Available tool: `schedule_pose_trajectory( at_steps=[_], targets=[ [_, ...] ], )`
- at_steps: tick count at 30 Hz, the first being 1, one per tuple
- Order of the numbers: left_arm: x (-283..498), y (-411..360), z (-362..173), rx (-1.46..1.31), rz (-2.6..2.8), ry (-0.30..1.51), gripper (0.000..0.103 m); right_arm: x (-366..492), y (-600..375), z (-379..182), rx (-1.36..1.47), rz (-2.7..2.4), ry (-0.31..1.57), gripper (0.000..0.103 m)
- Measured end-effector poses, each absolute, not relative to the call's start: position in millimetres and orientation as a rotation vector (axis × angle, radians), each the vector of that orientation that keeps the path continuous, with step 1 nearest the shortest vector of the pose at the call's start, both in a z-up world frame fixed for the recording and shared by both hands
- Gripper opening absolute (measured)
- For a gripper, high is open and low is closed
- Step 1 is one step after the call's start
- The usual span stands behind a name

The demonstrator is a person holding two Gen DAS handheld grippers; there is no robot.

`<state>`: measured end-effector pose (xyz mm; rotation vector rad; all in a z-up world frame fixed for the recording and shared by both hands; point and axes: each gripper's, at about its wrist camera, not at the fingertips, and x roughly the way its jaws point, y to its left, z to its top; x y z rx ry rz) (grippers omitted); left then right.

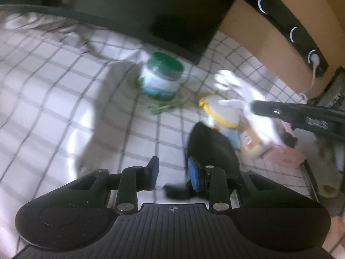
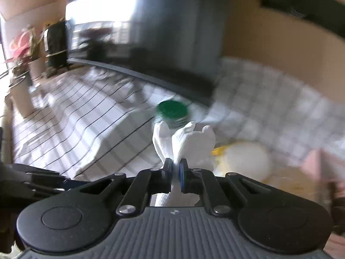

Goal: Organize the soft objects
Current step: 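Grasp the white gloves with the right tool while the left tool grasps the black pouch, then lift the gloves and black pouch and carry both over the pink box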

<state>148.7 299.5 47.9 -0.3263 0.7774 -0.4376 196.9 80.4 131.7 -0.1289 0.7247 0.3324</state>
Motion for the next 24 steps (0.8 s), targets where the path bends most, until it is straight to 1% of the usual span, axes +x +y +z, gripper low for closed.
schedule_pose_trajectory(
  at_steps=[3,7,12,16,20,24],
  targets=[
    [170,285,46,-0.335,-0.455,0.784,0.033,183,63,129,-0.179,0.261,0.732,0.007],
    [192,267,40,-0.305,-0.498,0.835,0.033,181,57,90,-0.181,0.202,0.817,0.007],
    [208,248,30,-0.262,-0.514,0.887,0.034,186,64,49,-0.18,0.197,0.866,0.007],
    [215,238,24,-0.274,-0.544,0.931,0.034,190,64,40,-0.132,0.227,0.897,0.008],
    [216,225,21,-0.239,-0.586,0.937,0.032,187,60,32,-0.098,0.232,0.913,0.009],
    [218,220,23,-0.207,-0.594,0.945,0.033,184,55,30,-0.085,0.235,0.916,0.009]
  ],
)
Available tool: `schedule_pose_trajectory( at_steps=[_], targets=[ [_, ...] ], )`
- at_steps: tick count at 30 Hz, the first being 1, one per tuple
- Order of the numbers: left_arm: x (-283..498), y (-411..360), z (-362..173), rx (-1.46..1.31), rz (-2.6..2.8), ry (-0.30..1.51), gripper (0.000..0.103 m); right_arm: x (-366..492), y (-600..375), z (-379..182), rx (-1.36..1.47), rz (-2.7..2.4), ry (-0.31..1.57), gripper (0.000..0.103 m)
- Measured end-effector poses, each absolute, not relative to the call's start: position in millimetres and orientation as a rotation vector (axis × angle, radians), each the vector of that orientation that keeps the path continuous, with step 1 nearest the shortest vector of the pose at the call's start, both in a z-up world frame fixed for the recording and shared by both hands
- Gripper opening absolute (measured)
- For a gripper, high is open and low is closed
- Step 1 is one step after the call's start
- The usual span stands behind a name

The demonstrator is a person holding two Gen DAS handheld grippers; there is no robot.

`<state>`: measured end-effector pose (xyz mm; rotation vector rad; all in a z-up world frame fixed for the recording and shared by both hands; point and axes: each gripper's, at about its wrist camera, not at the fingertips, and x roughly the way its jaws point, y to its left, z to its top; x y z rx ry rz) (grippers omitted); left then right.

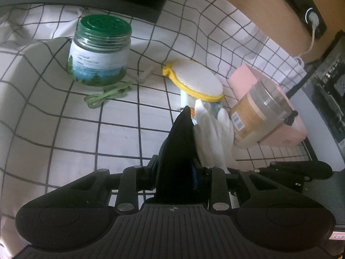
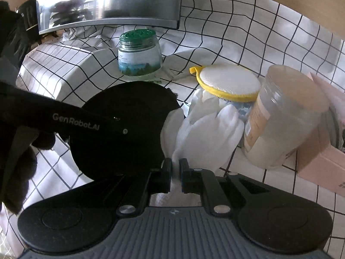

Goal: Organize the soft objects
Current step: 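Lift the gloves and black pouch and carry both over the pink box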

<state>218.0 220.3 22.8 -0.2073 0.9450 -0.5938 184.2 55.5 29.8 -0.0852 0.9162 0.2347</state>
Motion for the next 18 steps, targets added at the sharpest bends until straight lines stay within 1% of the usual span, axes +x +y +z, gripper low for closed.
schedule_pose_trajectory(
  at_steps=[3,5,6,7,8,9,10,13,18],
  targets=[
    [219,221,23,-0.219,-0.592,0.965,0.031,183,54,29,-0.08,0.234,0.919,0.009],
    [219,226,22,-0.261,-0.585,0.989,0.03,184,54,29,-0.085,0.232,0.922,0.011],
    [218,228,22,-0.277,-0.584,1.001,0.028,184,55,30,-0.095,0.23,0.928,0.018],
    [216,230,23,-0.283,-0.583,1.008,0.027,183,56,32,-0.106,0.224,0.935,0.03],
    [213,233,24,-0.284,-0.581,1.009,0.026,182,55,34,-0.111,0.222,0.934,0.038],
    [210,236,25,-0.286,-0.578,1.002,0.025,180,53,38,-0.108,0.226,0.922,0.056],
    [204,241,28,-0.289,-0.572,0.982,0.023,176,49,44,-0.096,0.225,0.899,0.067],
    [188,256,39,-0.28,-0.525,0.906,0.023,167,38,55,-0.06,0.205,0.844,0.073],
    [171,283,51,-0.277,-0.392,0.808,0.023,183,22,46,0.053,0.151,0.901,0.074]
  ],
)
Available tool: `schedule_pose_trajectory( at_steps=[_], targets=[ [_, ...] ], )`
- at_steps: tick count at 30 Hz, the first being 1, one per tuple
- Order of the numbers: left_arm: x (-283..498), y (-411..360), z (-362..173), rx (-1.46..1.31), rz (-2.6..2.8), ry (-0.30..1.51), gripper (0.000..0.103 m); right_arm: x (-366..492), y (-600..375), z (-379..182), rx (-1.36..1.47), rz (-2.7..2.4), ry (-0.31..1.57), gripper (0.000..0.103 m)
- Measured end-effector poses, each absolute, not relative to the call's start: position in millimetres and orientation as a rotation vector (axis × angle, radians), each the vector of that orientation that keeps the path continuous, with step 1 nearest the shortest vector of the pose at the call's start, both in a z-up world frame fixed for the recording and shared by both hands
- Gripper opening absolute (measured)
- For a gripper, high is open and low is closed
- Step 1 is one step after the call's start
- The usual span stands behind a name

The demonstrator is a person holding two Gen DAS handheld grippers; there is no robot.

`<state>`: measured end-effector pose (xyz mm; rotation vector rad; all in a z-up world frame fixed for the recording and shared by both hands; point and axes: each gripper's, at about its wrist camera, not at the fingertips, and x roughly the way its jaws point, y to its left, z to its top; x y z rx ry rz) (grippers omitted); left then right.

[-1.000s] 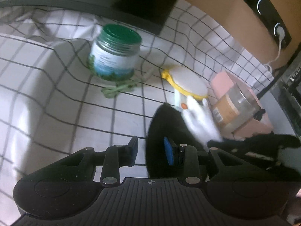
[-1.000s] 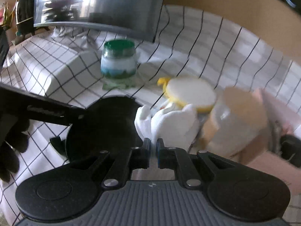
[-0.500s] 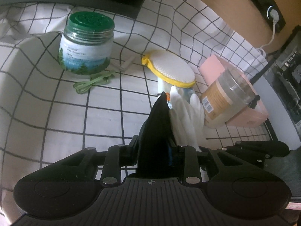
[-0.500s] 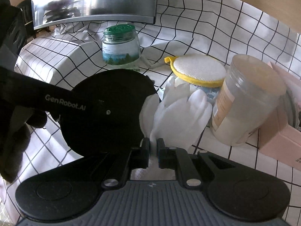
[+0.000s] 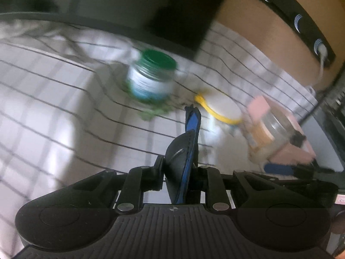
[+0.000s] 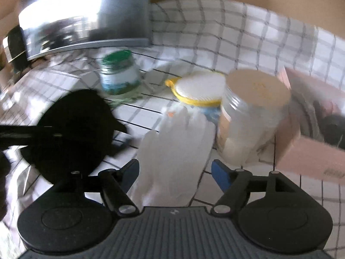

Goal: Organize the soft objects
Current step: 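Lift the gloves and black pouch and carry both over the pink box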

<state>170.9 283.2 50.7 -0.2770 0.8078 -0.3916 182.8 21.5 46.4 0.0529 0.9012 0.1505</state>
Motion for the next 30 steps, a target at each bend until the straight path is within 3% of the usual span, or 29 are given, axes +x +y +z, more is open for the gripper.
schedule_pose_trajectory(
  at_steps=[6,9,11,13,16,20,30],
  targets=[
    [163,302,56,-0.289,-0.311,0.772,0.023,202,19,26,0.176,0.143,0.962,0.074],
    [159,303,53,-0.287,-0.244,0.778,0.023,207,35,22,0.119,0.18,0.954,0.074],
    [157,304,52,-0.274,-0.199,0.785,0.023,208,48,21,0.03,0.176,0.94,0.069],
    [153,307,53,-0.262,-0.163,0.782,0.023,206,59,24,-0.054,0.195,0.921,0.031],
    [149,310,60,-0.277,-0.171,0.767,0.023,201,64,32,-0.082,0.269,0.936,0.006],
    [153,304,84,-0.271,-0.179,0.708,0.023,197,61,63,-0.028,0.359,0.916,0.005],
    [188,250,196,-0.202,-0.226,0.475,0.023,206,-24,206,0.125,0.362,0.642,0.005]
  ],
)
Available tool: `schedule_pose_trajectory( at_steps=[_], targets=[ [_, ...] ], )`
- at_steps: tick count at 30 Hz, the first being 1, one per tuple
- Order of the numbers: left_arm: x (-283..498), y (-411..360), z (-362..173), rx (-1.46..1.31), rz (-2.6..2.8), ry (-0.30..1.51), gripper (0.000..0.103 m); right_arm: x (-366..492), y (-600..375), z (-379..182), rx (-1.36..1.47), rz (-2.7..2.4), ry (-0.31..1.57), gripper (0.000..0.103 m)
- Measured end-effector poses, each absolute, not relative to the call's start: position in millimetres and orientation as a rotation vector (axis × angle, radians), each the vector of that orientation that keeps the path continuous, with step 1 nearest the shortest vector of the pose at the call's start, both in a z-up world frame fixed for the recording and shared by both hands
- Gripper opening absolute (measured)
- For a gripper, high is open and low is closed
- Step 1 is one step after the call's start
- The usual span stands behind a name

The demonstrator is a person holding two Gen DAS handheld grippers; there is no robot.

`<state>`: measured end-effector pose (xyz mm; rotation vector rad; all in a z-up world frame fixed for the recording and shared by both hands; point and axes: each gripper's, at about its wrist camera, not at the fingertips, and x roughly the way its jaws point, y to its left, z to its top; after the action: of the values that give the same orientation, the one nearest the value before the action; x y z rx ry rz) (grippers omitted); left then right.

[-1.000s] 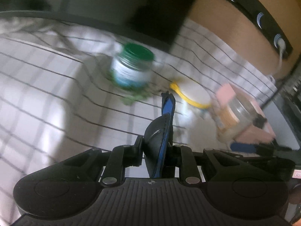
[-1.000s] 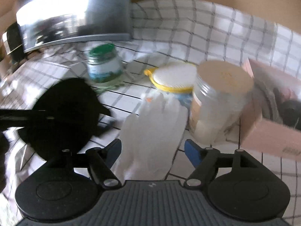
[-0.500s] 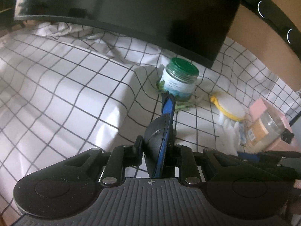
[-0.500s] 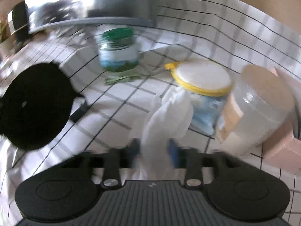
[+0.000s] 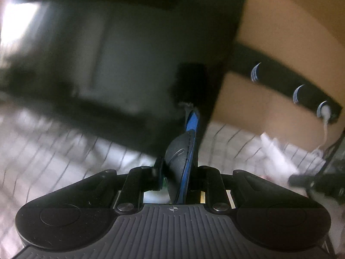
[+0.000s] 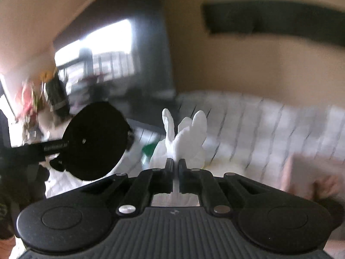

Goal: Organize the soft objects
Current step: 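Lift the gloves and black pouch and carry both over the pink box, then open both tools to drop the gloves and pouch into the pink box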

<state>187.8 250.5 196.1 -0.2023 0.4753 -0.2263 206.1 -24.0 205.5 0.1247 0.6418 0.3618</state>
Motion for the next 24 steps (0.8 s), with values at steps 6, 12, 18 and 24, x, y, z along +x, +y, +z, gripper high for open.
schedule_pose_trajectory(
  at_steps=[6,12,18,24],
  targets=[
    [208,187,228,-0.193,-0.329,0.424,0.023,197,-90,260,0.096,0.229,0.473,0.005],
    [225,97,214,-0.174,-0.467,0.502,0.023,188,-160,266,0.132,0.094,0.439,0.005],
    [242,3,179,-0.109,-0.562,0.607,0.023,181,-208,247,0.176,0.004,0.483,0.005],
    [262,-65,129,-0.144,-0.591,0.719,0.024,172,-228,218,0.183,-0.047,0.536,0.005]
  ],
)
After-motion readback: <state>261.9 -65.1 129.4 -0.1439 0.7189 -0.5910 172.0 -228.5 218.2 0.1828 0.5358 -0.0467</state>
